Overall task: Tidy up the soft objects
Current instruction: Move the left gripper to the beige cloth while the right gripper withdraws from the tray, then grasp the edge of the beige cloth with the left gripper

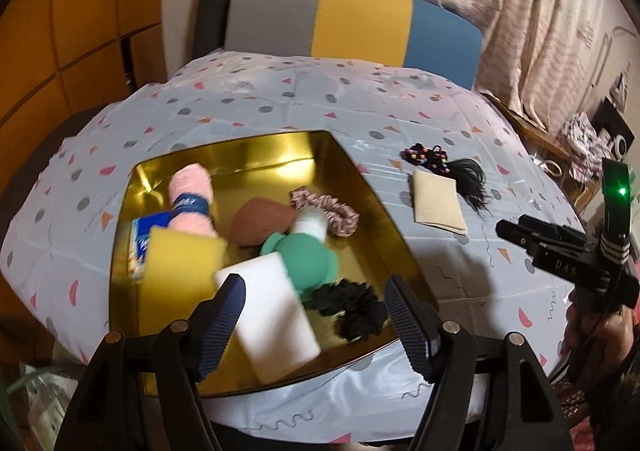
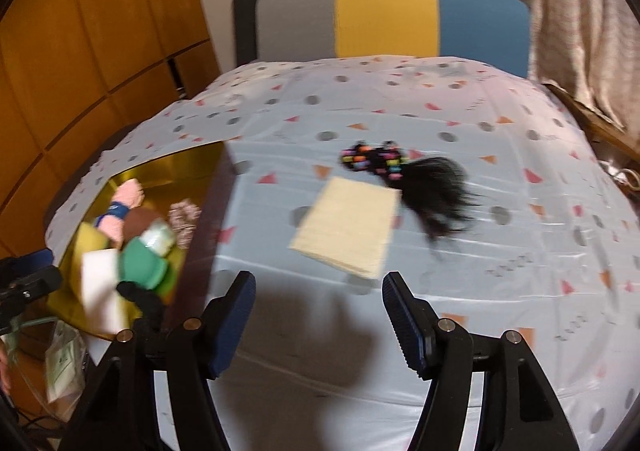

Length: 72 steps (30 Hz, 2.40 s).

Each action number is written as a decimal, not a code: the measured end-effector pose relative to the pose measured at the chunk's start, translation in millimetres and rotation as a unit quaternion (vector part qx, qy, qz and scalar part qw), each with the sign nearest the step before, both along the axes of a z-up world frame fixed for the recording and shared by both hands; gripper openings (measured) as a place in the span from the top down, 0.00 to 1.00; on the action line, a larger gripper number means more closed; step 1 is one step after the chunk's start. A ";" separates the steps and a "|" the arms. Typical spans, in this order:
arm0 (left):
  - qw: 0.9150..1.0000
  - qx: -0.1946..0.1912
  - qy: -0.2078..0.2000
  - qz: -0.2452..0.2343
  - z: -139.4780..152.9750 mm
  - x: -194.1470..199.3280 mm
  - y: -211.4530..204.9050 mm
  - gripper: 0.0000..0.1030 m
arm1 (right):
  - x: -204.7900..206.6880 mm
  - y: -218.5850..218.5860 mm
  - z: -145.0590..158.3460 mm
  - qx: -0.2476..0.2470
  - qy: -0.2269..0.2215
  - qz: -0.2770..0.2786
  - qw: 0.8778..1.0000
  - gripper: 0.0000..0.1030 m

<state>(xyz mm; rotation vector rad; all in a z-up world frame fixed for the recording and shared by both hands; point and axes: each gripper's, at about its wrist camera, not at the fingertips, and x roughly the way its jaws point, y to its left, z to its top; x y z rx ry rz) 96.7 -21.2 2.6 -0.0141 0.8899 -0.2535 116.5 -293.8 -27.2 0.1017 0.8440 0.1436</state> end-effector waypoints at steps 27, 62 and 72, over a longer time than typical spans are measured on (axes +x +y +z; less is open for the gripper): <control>0.986 -0.045 0.100 -0.123 -25.6 92.2 -168.0 0.33 | 16.4 -125.3 -30.5 0.012 0.034 -0.123 0.992 0.33; 0.931 -0.223 0.261 -0.123 -107.5 173.5 -215.0 0.66 | 37.2 -126.3 -52.1 0.029 0.080 -0.123 0.989 0.29; 0.941 -0.189 0.263 -0.094 -111.7 177.5 -218.7 0.58 | 70.0 -105.4 -83.7 0.027 0.113 -0.061 0.991 0.40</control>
